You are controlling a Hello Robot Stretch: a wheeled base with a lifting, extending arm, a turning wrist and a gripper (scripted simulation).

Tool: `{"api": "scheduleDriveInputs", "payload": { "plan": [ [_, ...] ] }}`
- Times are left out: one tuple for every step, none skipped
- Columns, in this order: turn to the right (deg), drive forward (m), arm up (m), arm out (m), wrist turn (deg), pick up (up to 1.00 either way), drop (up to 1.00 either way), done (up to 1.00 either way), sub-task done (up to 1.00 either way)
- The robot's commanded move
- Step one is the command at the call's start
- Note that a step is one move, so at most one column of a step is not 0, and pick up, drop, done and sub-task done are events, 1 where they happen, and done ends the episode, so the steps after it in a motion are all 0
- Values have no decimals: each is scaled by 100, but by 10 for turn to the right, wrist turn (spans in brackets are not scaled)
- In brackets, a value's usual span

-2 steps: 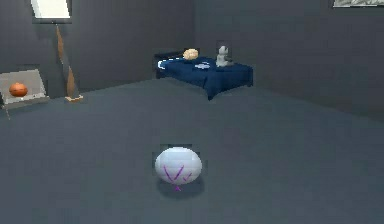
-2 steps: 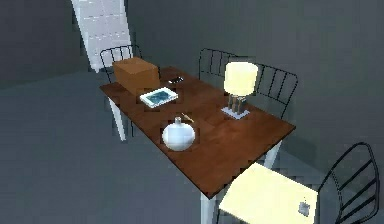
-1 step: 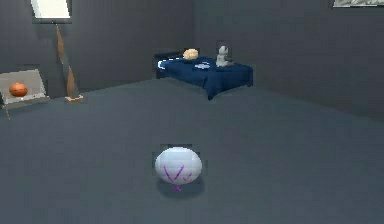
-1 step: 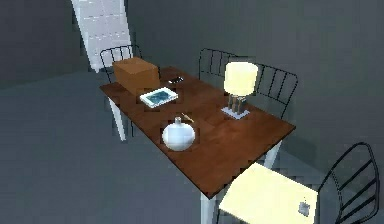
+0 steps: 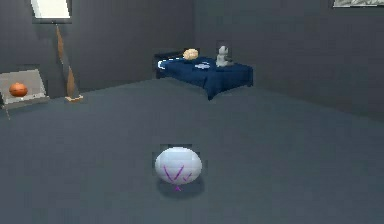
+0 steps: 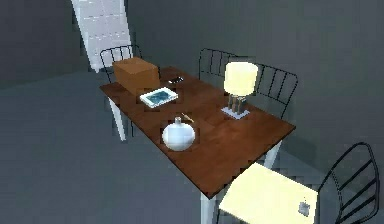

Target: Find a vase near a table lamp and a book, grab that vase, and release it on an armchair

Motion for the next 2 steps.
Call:
{"api": "scheduleDriveInputs", "payload": {
  "plan": [
    [0, 0, 0, 48, 0, 0, 0, 0, 0],
    [0, 0, 0, 0, 450, 0, 0, 0, 0]
  ]
}}
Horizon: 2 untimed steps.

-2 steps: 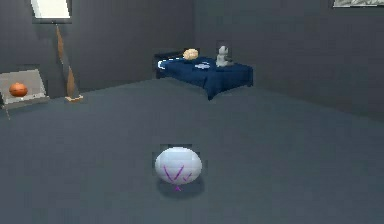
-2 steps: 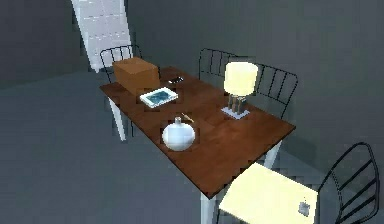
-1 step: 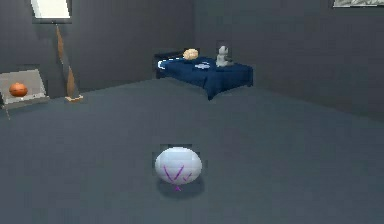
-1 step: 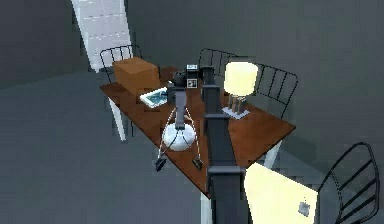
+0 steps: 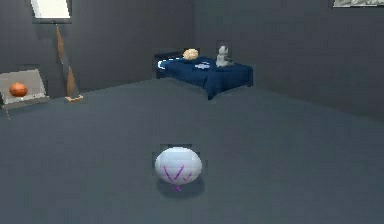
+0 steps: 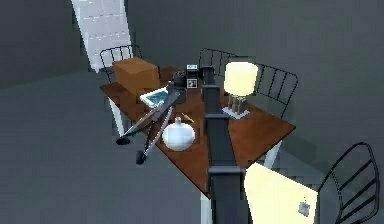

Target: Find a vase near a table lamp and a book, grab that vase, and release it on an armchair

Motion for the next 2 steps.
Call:
{"api": "scheduleDriveInputs", "payload": {
  "plan": [
    [0, 0, 0, 0, 450, 0, 0, 0, 0],
    [0, 0, 0, 0, 450, 0, 0, 0, 0]
  ]
}}
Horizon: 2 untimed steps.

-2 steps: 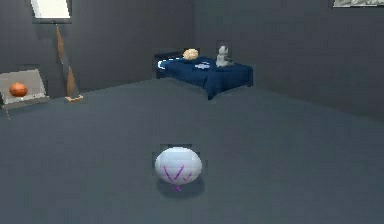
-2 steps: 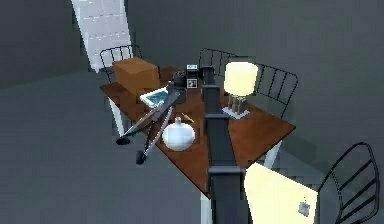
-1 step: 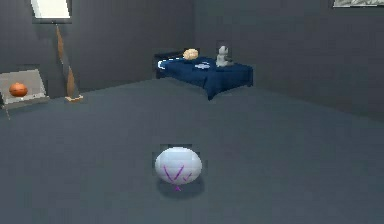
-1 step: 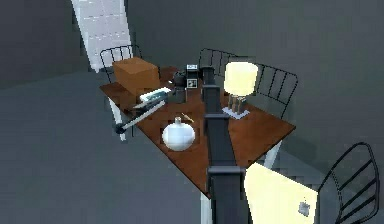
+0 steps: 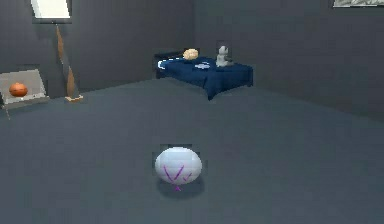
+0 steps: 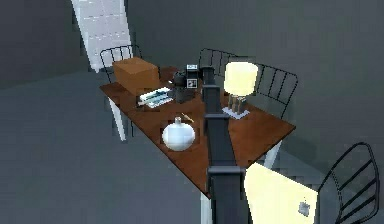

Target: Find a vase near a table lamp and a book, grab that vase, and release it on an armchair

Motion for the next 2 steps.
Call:
{"api": "scheduleDriveInputs", "payload": {
  "plan": [
    [0, 0, 0, 0, 390, 0, 0, 0, 0],
    [0, 0, -30, 0, 0, 0, 0, 0, 0]
  ]
}}
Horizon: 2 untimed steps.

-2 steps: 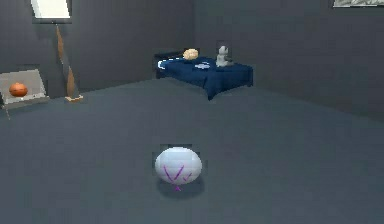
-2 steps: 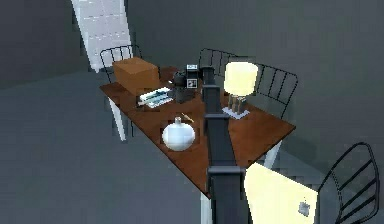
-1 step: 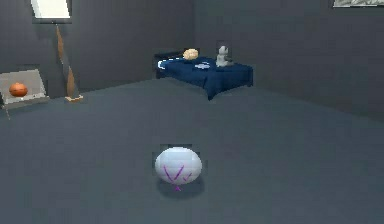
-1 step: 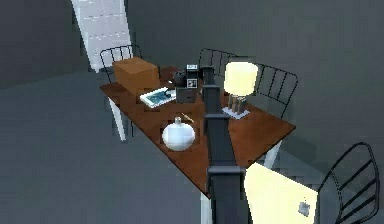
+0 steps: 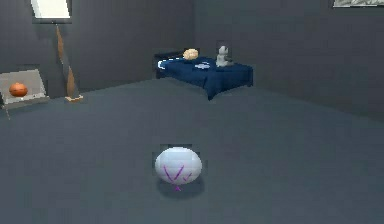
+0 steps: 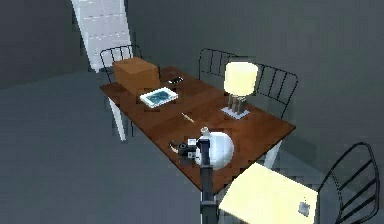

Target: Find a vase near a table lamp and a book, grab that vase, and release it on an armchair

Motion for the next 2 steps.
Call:
{"api": "scheduleDriveInputs", "payload": {
  "plan": [
    [0, 0, 10, 0, 0, 0, 0, 0, 0],
    [0, 0, 0, 0, 330, 0, 0, 0, 0]
  ]
}}
